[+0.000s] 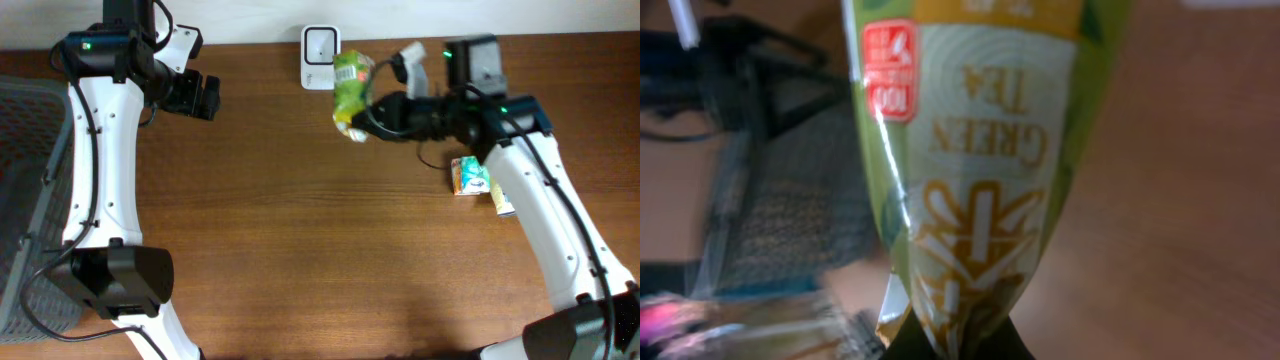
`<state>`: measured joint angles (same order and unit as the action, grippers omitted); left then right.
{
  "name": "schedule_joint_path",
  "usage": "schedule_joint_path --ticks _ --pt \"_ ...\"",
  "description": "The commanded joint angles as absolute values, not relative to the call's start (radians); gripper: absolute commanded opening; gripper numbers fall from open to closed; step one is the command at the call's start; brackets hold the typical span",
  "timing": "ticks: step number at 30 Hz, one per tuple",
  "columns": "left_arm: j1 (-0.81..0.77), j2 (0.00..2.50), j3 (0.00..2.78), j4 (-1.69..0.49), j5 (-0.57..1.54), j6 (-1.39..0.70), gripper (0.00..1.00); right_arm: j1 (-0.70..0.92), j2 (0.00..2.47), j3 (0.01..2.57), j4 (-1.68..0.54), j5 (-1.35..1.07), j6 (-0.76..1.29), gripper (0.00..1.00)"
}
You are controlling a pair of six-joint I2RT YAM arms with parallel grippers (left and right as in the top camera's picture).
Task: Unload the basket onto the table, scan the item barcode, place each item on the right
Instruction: 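Lift the green pouch and hold its barcode to the scanner, then carry the green pouch right and set it with the scanned items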
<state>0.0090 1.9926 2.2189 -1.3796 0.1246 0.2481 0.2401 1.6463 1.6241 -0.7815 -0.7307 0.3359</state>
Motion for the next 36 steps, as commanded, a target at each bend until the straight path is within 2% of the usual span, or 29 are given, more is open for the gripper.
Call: schedule_joint_path --ticks 1,3,4,6,8,11,14,24,32,34,36 --pt "0.016 1.986 2.230 -1.379 0.135 0.267 0.99 0.385 1.809 2.025 -0.995 -0.147 0.154 0.04" --pt "0.016 1.986 2.230 -1.379 0.135 0.267 0.99 0.463 1.995 2.223 -1.017 0.218 0.049 0.04" --pt "0.016 1.986 2.230 -1.379 0.135 0.267 0.99 0.503 2.094 2.246 -0.904 0.433 -0.081 0.04" --pt "0.016 1.986 2.230 -1.378 0.135 0.267 0.99 0.524 2.213 2.246 -0.698 0.634 -0.287 0.04" --pt "0.016 1.986 2.230 -1.378 0.135 0.267 0.99 0.516 2.328 2.246 -0.489 0.694 -0.506 0.04" --pt "0.016 1.986 2.230 -1.379 0.135 0.267 0.99 0.491 2.431 2.245 -0.253 0.728 -0.712 0.04" --pt "0.016 1.986 2.230 -1.379 0.135 0.267 0.99 0.445 2.516 2.245 -0.133 0.738 -0.905 0.04" --pt "0.016 1.986 2.230 -1.379 0.135 0.267 0.99 0.413 2.589 2.243 0.002 0.609 -0.967 0.04" --pt "0.016 1.986 2.230 -1.379 0.135 0.267 0.99 0.434 2.589 2.243 0.025 0.630 -1.002 0.04" --pt "0.016 1.986 2.230 -1.379 0.135 0.267 0.99 0.451 2.564 2.244 0.018 0.633 -1.016 0.04" --pt "0.016 1.986 2.230 -1.379 0.135 0.267 0.99 0.461 2.474 2.244 -0.049 0.623 -0.942 0.04"
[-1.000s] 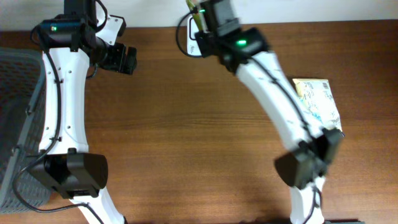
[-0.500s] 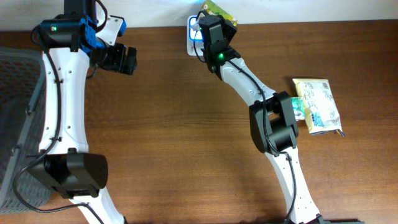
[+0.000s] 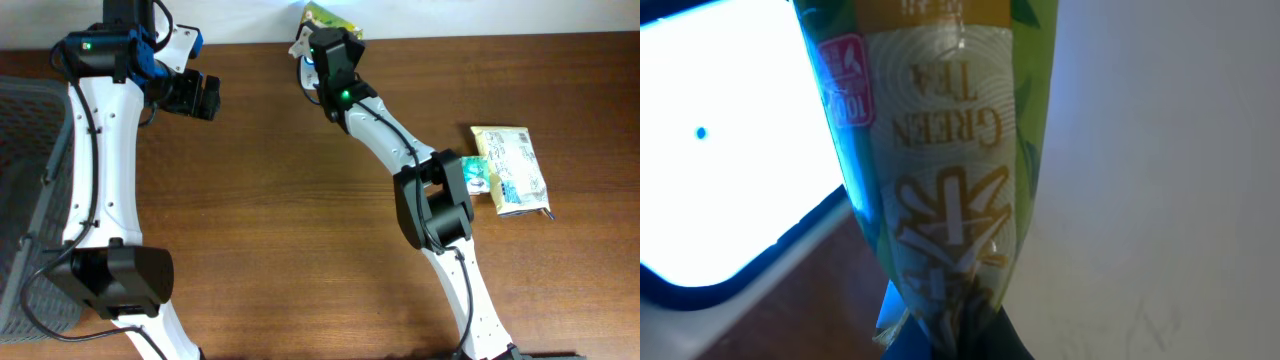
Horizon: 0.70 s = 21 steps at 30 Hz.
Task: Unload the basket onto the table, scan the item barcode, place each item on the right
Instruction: 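Carry the green pouch right and set it with the scanned items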
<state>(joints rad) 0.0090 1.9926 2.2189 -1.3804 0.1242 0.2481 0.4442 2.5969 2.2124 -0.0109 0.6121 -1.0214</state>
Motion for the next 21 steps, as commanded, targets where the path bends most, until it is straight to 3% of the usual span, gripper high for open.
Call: schedule_joint_path --ticks 1,4,6,7,11,14,17,21 --pt "0.016 1.986 2.230 -1.379 0.135 0.267 0.99 0.461 2.419 2.244 -0.157 0.579 -0.881 0.04" --pt "0.016 1.986 2.230 -1.379 0.135 0.267 0.99 0.455 2.208 2.244 -0.575 0.347 -0.597 0.04" --pt "0.016 1.986 2.230 -1.379 0.135 0.267 0.99 0.423 2.033 2.244 -0.917 0.215 -0.079 0.04" --pt "0.016 1.986 2.230 -1.379 0.135 0.267 0.99 0.407 2.002 2.244 -1.058 0.205 0.064 0.04" --pt "0.016 1.986 2.230 -1.378 0.135 0.267 0.99 0.320 2.019 2.164 -1.530 0.202 0.293 0.04" --pt "0.016 1.986 2.230 -1.379 0.135 0.267 0.99 0.245 2.022 1.710 -1.353 0.108 0.298 0.04" --pt "0.016 1.986 2.230 -1.378 0.135 0.267 0.99 0.159 2.022 1.468 -1.106 0.102 0.331 0.04" --pt "0.016 1.986 2.230 -1.378 0.135 0.267 0.99 0.026 2.021 1.397 -1.018 0.169 0.286 0.05"
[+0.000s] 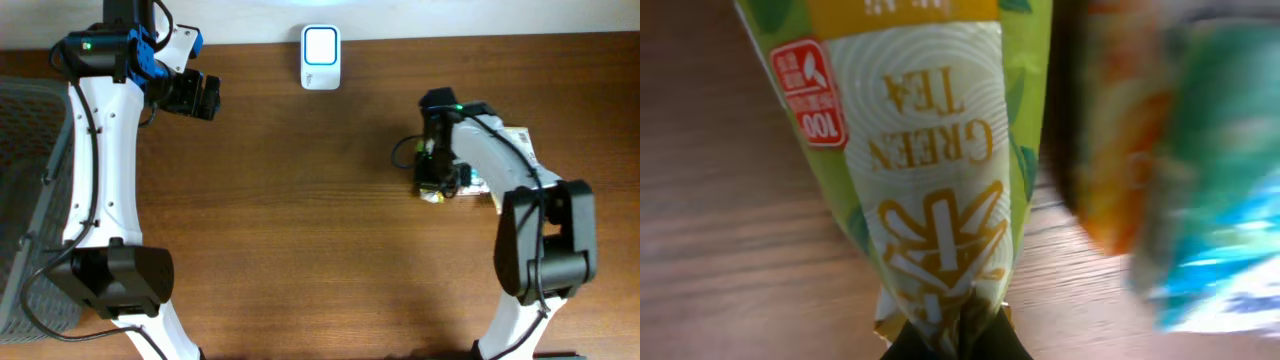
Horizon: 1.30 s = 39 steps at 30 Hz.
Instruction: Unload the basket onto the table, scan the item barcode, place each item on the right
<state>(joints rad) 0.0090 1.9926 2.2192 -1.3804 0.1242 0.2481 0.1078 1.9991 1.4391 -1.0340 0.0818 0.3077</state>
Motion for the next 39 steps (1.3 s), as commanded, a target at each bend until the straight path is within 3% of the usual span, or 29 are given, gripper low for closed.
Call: schedule_joint_path --ticks 1,3,6,8,11,12,18,23,25,35,39 --pt "0.016 1.986 2.230 -1.379 0.135 0.267 0.99 0.001 2.021 1.397 -1.008 0.169 0.235 0.07" --pt "0.016 1.986 2.230 -1.378 0.135 0.267 0.99 -0.029 2.020 1.403 -1.017 0.164 0.187 0.33" --pt "0.016 1.986 2.230 -1.378 0.135 0.267 0.99 -0.027 1.992 1.543 -1.128 0.051 0.117 0.54" --pt "0.016 1.986 2.230 -1.379 0.135 0.267 0.99 -0.023 1.925 1.692 -1.236 -0.078 0.049 0.75" --pt "0.016 1.986 2.230 -1.378 0.135 0.267 0.99 0.029 1.738 1.897 -1.381 -0.124 0.030 0.79" --pt "0.016 1.986 2.230 -1.379 0.135 0.267 0.99 0.065 1.613 1.971 -1.435 -0.124 0.030 0.99" --pt "0.016 1.986 2.230 -1.378 0.135 0.267 0.99 0.092 1.259 1.987 -1.445 -0.120 0.030 0.99" --pt "0.016 1.986 2.230 -1.379 0.135 0.267 0.99 0.091 1.166 1.979 -1.469 -0.005 0.030 0.99" --pt "0.016 1.986 2.230 -1.379 0.135 0.267 0.99 0.090 1.109 1.891 -1.382 0.036 0.030 0.99" --pt "0.016 1.986 2.230 -1.379 0.135 0.267 0.99 0.000 0.264 0.333 0.022 -0.136 0.031 0.99" --pt "0.016 1.986 2.230 -1.379 0.135 0.267 0.99 0.000 0.069 0.105 0.093 -0.126 0.030 0.99"
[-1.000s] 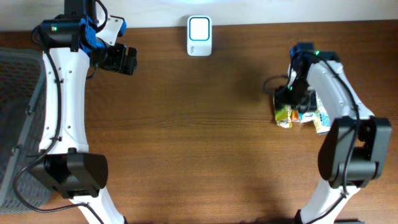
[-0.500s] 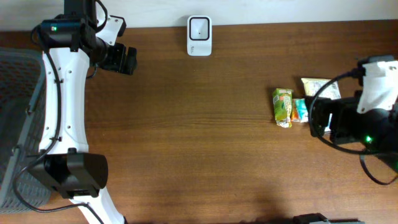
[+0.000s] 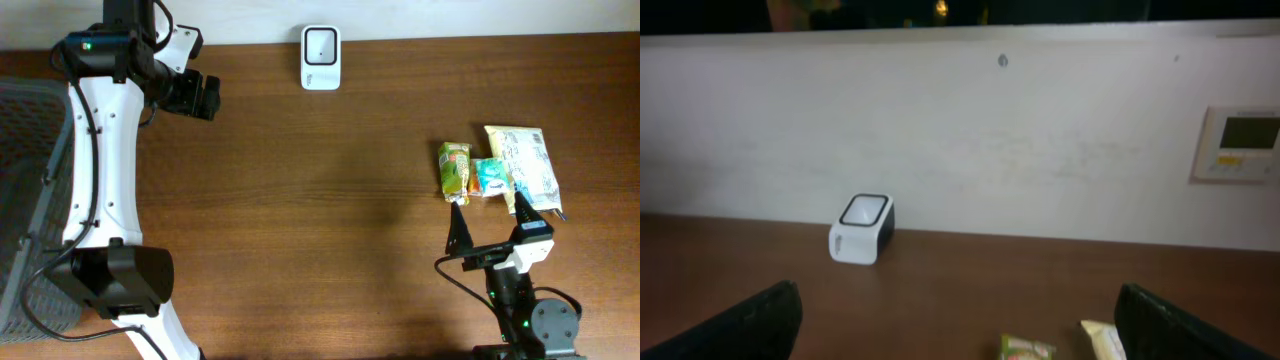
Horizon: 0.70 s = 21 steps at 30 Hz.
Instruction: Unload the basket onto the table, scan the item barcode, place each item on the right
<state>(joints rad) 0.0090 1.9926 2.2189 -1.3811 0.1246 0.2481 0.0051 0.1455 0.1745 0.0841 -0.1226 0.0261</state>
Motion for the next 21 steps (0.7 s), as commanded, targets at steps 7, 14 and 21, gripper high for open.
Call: schedule_joint_path --ticks 7,14,21 --pt "0.016 1.986 2.230 -1.379 0.135 0.267 0.99 0.001 0.003 0.006 -0.070 -0.124 0.038 0.99" --pt "0.016 1.986 2.230 -1.379 0.135 0.267 0.99 0.001 0.004 0.006 -0.068 -0.124 0.037 0.99" --pt "0.016 1.986 2.230 -1.378 0.135 0.267 0.99 0.001 0.004 0.006 -0.068 -0.124 0.037 0.99"
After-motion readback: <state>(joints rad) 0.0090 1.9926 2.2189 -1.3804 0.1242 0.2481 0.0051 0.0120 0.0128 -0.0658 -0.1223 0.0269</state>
